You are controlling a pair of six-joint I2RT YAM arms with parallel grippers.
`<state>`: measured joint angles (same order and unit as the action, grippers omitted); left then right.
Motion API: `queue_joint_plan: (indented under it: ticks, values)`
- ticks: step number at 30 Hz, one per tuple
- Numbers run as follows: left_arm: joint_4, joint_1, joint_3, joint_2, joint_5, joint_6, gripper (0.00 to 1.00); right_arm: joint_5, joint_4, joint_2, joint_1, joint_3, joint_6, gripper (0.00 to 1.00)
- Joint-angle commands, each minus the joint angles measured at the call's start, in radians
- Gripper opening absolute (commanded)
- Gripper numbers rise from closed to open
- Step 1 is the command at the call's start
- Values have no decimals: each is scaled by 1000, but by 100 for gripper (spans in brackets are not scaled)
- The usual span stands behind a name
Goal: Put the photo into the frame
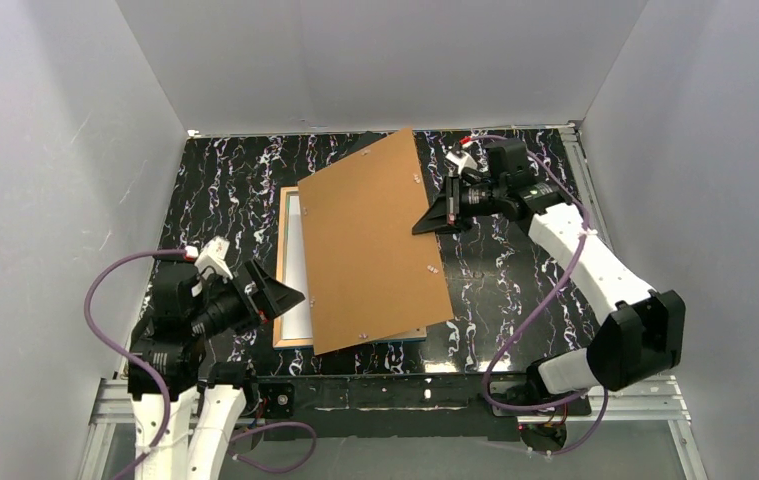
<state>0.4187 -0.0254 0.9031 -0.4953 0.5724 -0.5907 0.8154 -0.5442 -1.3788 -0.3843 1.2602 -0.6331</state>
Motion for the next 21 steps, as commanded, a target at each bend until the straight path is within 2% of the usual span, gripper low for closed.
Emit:
queue_joint_plan:
  ticks: [1,9,21]
  values:
    - [45,2,46,43,-20,-67,98,64,247,-45,-30,8,-90,1]
    - [94,3,131,13,-16,-56,98,40,341,-192,-46,59,-175,1]
    - [134,2,78,20,-18,-63,98,27,467,-326,-63,31,-252,1]
